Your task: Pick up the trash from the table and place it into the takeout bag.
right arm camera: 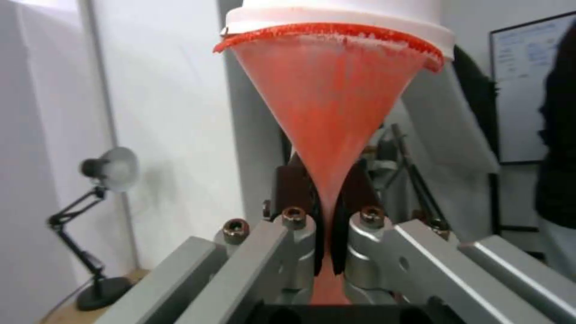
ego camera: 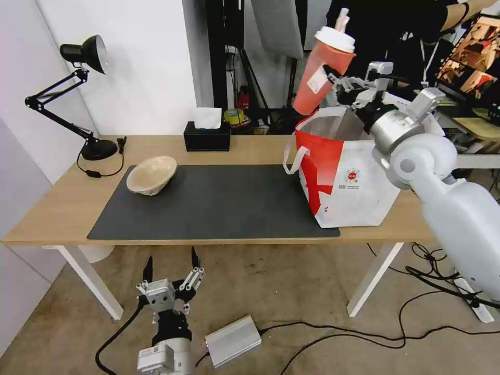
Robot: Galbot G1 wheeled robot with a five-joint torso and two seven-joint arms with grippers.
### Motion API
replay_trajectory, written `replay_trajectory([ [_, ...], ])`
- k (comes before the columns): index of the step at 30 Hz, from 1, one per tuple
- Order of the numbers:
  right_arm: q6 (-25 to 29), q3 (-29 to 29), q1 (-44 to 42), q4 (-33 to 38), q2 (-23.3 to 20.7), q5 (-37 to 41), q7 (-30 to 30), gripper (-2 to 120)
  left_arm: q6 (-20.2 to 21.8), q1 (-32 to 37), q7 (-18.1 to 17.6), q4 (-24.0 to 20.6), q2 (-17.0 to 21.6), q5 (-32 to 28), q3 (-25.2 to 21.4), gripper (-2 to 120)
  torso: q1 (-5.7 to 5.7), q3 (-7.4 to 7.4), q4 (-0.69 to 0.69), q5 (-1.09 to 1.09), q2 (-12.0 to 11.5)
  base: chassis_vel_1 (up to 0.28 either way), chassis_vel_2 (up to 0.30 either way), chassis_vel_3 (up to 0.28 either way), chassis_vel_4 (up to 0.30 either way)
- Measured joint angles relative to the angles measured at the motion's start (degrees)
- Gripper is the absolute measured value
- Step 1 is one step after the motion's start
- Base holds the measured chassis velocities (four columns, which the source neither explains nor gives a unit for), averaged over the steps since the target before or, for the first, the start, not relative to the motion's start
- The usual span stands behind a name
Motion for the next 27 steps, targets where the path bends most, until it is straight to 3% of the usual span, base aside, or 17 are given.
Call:
replay_trajectory([
  [9,-0.04,0.58,-0.36,-4.59,-1.42,-1.76,0.08,2,-0.05,-0.01,0.00,-0.08,0.20,-0.03,-0.02,100,0.00,0.00,0.00,0.00,0.00,0.000,0.000,0.000,0.000],
  [27,-12.61,-1.21,3.10,-6.72,-7.06,-4.96,6.71,2,-0.16,-0.45,0.28,0.02,1.45,-0.48,0.39,100,0.00,0.00,-0.01,0.00,0.00,0.000,0.000,0.000,0.000],
])
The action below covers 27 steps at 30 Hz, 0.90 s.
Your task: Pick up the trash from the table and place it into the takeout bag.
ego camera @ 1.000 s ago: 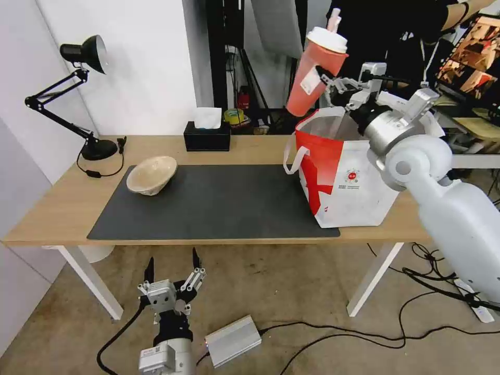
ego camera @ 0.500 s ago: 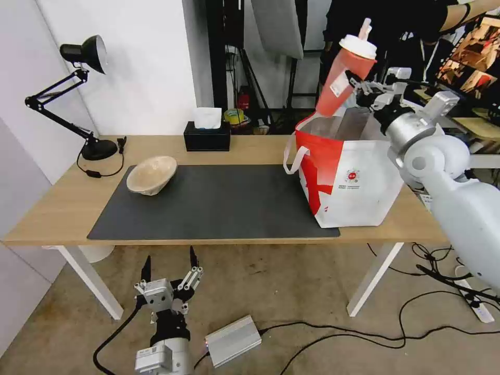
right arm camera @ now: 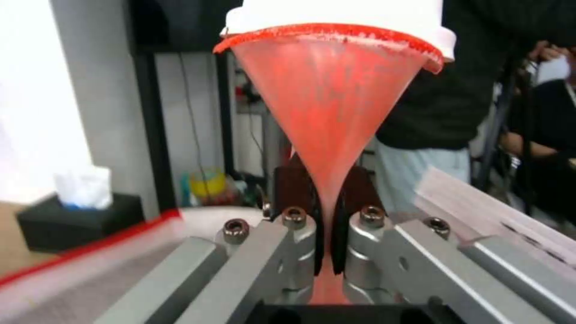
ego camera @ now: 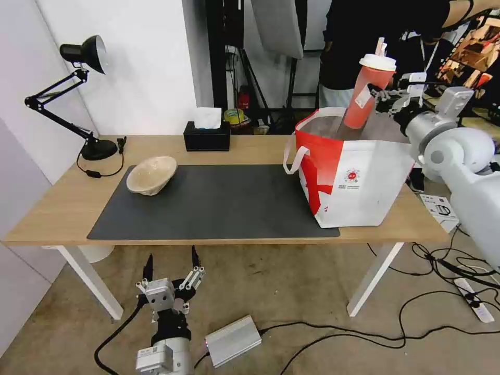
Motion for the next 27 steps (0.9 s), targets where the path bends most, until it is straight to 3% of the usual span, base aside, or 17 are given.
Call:
replay_trajectory([
  [16,-7.46,-3.99,1.32,0.42,-4.16,0.85,3.25,2,-0.12,-1.35,0.14,0.75,2.90,-1.26,0.90,100,0.00,0.00,0.01,-0.01,0.00,0.000,0.000,0.000,0.000],
  [27,-10.84,-5.47,1.68,0.04,-4.28,0.87,4.44,2,-0.14,-1.42,0.19,0.64,3.10,-1.39,0.94,100,0.00,0.00,0.01,0.00,0.00,0.000,0.000,0.000,0.000],
])
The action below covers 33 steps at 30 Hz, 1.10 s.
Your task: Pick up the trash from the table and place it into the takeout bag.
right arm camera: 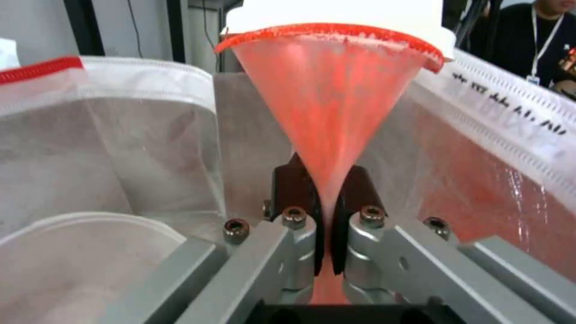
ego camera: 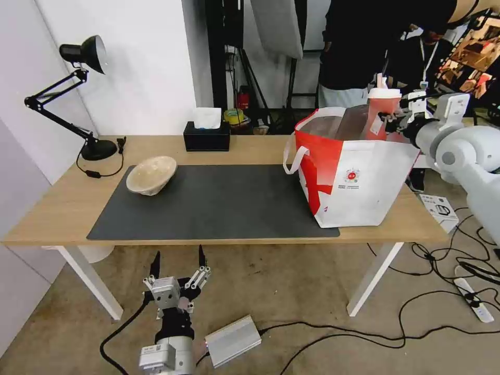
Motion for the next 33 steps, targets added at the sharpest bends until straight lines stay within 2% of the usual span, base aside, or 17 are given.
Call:
replay_trajectory([
  [4,-2.84,-1.08,0.75,0.07,0.07,-0.02,0.33,2,0.00,0.01,0.01,-0.01,-0.04,0.02,0.02,100,0.00,0.00,0.00,0.00,0.00,0.000,0.000,0.000,0.000],
  [29,-6.99,-4.45,2.60,-1.16,1.75,3.06,5.20,2,-0.45,-0.37,-0.05,0.25,-0.07,-0.14,0.11,100,0.00,0.00,0.00,0.00,0.00,0.000,0.000,0.000,0.000],
  [32,-7.42,-4.47,2.66,-1.01,1.70,3.20,5.61,10,-0.41,-0.32,0.08,0.24,-0.01,-0.16,0.10,100,0.00,0.00,0.00,0.00,0.00,0.000,0.000,0.000,0.000],
  [33,-7.69,-4.48,2.72,-0.89,1.66,3.21,6.07,18,-0.40,-0.32,0.10,0.24,-0.02,-0.17,0.10,100,0.00,0.00,0.00,0.00,0.00,0.000,0.000,0.000,0.000],
])
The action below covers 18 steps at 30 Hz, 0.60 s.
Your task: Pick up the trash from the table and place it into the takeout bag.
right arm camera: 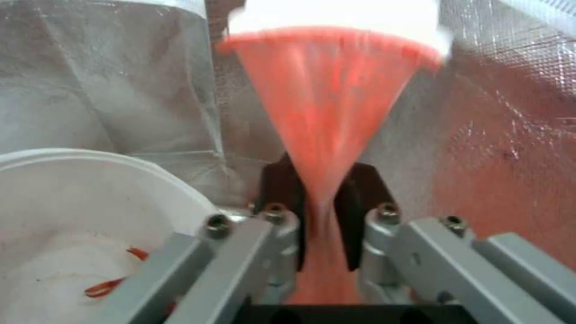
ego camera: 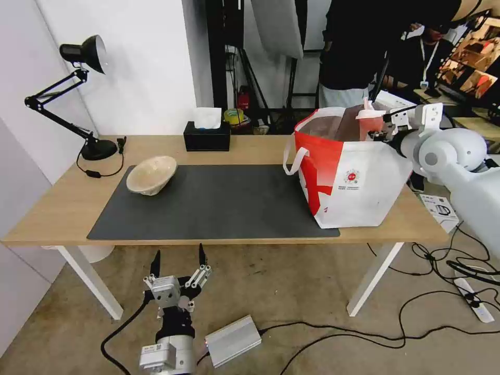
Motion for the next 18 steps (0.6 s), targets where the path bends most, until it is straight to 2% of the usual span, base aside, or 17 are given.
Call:
replay_trajectory([
  [2,-0.21,-0.01,0.05,0.17,-0.08,0.00,0.24,21,0.02,-0.01,0.00,0.00,-0.02,0.00,0.00,100,0.00,0.00,0.00,0.00,0.00,0.000,0.000,0.000,0.000],
  [5,-1.04,-0.14,0.40,0.80,-0.35,0.00,0.64,36,0.07,-0.24,0.01,0.04,-0.04,-0.02,0.01,100,0.00,0.00,0.00,0.00,0.00,0.000,0.000,0.000,0.000],
  [6,-1.04,-0.14,0.40,0.80,-0.35,0.00,0.64,36,0.07,-0.24,0.01,0.04,-0.04,-0.02,0.01,100,0.00,0.00,0.00,0.00,0.00,0.000,0.000,0.000,0.000],
  [9,-1.47,-0.39,0.58,1.07,-0.58,-0.27,1.22,49,0.08,-0.43,0.00,0.20,-0.09,0.00,0.06,100,0.00,0.00,0.00,0.00,0.00,0.000,0.000,0.000,0.000],
  [10,-1.47,-0.39,0.58,1.07,-0.58,-0.27,1.22,49,0.08,-0.43,0.00,0.20,-0.09,0.00,0.06,100,0.00,0.00,0.00,0.00,0.00,0.000,0.000,0.000,0.000],
  [14,-1.53,-0.58,0.59,1.09,-0.87,-0.52,1.46,67,0.08,-0.50,-0.09,0.23,-0.14,0.10,0.06,100,0.00,0.00,-0.01,0.00,0.00,0.000,0.000,0.000,0.000],
  [16,-1.53,-0.58,0.59,1.11,-0.88,-0.54,1.49,71,0.08,-0.50,-0.11,0.23,-0.12,0.12,0.04,100,0.00,0.00,0.00,0.00,0.00,0.000,0.000,0.000,0.000],
  [18,-1.53,-0.59,0.59,1.25,-0.91,-0.68,1.55,82,0.08,-0.44,-0.14,0.23,-0.08,0.17,0.02,100,0.00,0.00,0.00,0.00,0.00,0.000,0.000,0.000,0.000],
])
